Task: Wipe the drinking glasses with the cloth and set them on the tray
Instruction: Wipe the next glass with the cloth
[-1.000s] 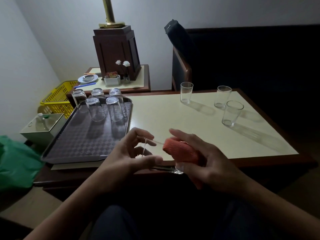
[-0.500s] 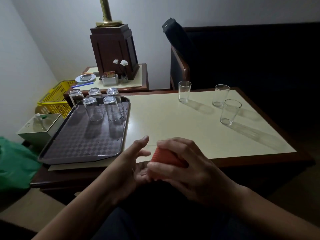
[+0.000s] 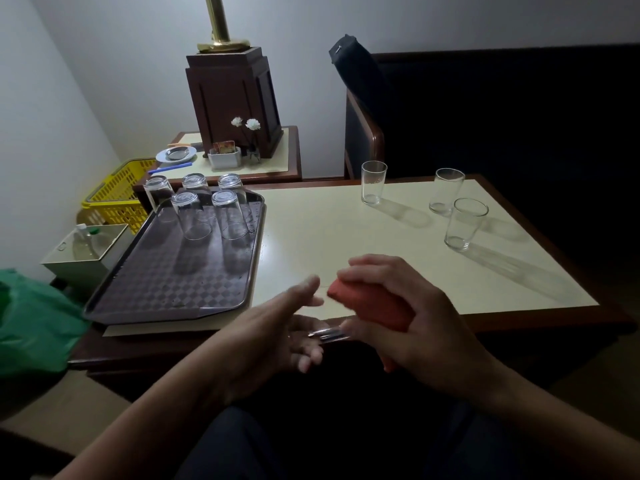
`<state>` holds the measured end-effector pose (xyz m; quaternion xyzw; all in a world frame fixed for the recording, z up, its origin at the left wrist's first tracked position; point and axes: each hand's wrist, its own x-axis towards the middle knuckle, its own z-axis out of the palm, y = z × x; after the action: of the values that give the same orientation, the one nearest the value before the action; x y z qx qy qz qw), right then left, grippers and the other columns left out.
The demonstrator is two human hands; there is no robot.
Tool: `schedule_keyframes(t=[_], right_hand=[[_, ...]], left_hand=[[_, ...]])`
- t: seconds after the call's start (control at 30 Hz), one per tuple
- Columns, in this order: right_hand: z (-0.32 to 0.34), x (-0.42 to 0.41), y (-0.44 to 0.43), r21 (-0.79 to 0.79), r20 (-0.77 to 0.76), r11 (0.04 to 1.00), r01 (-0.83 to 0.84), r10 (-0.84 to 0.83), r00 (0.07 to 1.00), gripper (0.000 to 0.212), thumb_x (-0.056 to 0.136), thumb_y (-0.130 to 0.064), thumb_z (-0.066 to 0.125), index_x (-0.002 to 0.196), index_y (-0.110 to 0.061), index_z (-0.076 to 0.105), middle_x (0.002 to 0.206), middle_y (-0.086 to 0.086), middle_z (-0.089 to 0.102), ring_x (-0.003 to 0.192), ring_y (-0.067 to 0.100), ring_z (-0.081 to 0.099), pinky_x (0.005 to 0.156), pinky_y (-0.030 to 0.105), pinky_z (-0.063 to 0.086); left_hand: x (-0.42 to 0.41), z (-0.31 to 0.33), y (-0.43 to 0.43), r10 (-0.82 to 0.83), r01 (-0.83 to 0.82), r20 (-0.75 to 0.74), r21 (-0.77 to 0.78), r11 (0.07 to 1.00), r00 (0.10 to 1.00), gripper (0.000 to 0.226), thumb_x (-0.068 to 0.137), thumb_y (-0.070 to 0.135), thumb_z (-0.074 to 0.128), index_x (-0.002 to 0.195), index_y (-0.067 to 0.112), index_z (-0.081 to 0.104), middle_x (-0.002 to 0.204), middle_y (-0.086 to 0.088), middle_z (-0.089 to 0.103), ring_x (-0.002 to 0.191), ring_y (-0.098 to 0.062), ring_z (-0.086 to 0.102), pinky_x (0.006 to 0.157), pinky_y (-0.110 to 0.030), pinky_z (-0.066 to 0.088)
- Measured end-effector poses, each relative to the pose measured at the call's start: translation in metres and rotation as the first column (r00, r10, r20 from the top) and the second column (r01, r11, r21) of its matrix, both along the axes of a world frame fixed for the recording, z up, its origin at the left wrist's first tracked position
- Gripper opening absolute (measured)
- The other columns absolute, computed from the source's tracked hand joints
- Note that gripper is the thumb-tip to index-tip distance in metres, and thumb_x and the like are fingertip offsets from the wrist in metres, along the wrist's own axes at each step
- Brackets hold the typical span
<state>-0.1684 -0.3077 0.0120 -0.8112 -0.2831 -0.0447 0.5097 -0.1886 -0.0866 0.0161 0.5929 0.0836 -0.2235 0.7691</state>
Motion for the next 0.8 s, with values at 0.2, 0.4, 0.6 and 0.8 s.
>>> schedule_keyframes(t=[0.2, 0.4, 0.6, 0.8], right_hand=[[-0.001, 0.009, 0.002, 0.368, -0.578, 0.929, -0.039, 0.262, 0.773, 0.046, 0.080, -0.026, 0.089, 0.123, -0.037, 0.075, 0.131, 0.010, 0.069, 0.114, 0.030, 0.073, 0.090, 0.048, 0.065], [-0.005, 0.006, 0.002, 0.167, -0.213, 0.984, 0.063, -0.026, 0.977, 0.051, 0.079, -0.029, 0.090, 0.126, -0.038, 0.072, 0.130, -0.005, 0.071, 0.105, 0.010, 0.073, 0.079, 0.021, 0.059], [-0.016, 0.001, 0.012, 0.292, -0.469, 0.954, 0.062, 0.087, 0.879, 0.043, 0.087, -0.041, 0.080, 0.128, -0.038, 0.071, 0.130, -0.001, 0.071, 0.105, 0.018, 0.075, 0.095, 0.043, 0.063], [-0.013, -0.007, 0.029, 0.543, -0.790, 0.831, 0.118, 0.458, 0.408, 0.048, 0.103, -0.045, 0.049, 0.138, -0.016, 0.066, 0.129, 0.017, 0.074, 0.111, 0.032, 0.073, 0.098, 0.057, 0.059]], left_hand=[[-0.005, 0.011, 0.016, -0.164, -0.040, 0.528, 0.353, 0.935, 0.833, 0.067, 0.073, 0.001, 0.090, 0.130, 0.024, 0.063, 0.121, -0.011, 0.063, 0.089, -0.027, 0.062, 0.081, -0.039, 0.057], [0.004, 0.001, 0.001, 0.147, -0.146, 0.096, -0.014, 0.989, 0.985, 0.063, 0.075, 0.030, 0.080, 0.132, 0.015, 0.059, 0.128, -0.021, 0.063, 0.092, -0.031, 0.076, 0.084, -0.039, 0.064], [0.004, -0.006, 0.008, 0.104, -0.126, 0.288, 0.059, 0.990, 0.952, 0.069, 0.074, 0.000, 0.087, 0.135, 0.007, 0.057, 0.130, -0.020, 0.067, 0.098, -0.031, 0.070, 0.089, -0.039, 0.062], [0.007, -0.020, -0.008, 0.227, -0.197, 0.171, -0.173, 0.965, 0.959, 0.048, 0.078, 0.023, 0.073, 0.123, 0.008, 0.069, 0.114, -0.014, 0.075, 0.100, -0.025, 0.070, 0.080, -0.037, 0.057]])
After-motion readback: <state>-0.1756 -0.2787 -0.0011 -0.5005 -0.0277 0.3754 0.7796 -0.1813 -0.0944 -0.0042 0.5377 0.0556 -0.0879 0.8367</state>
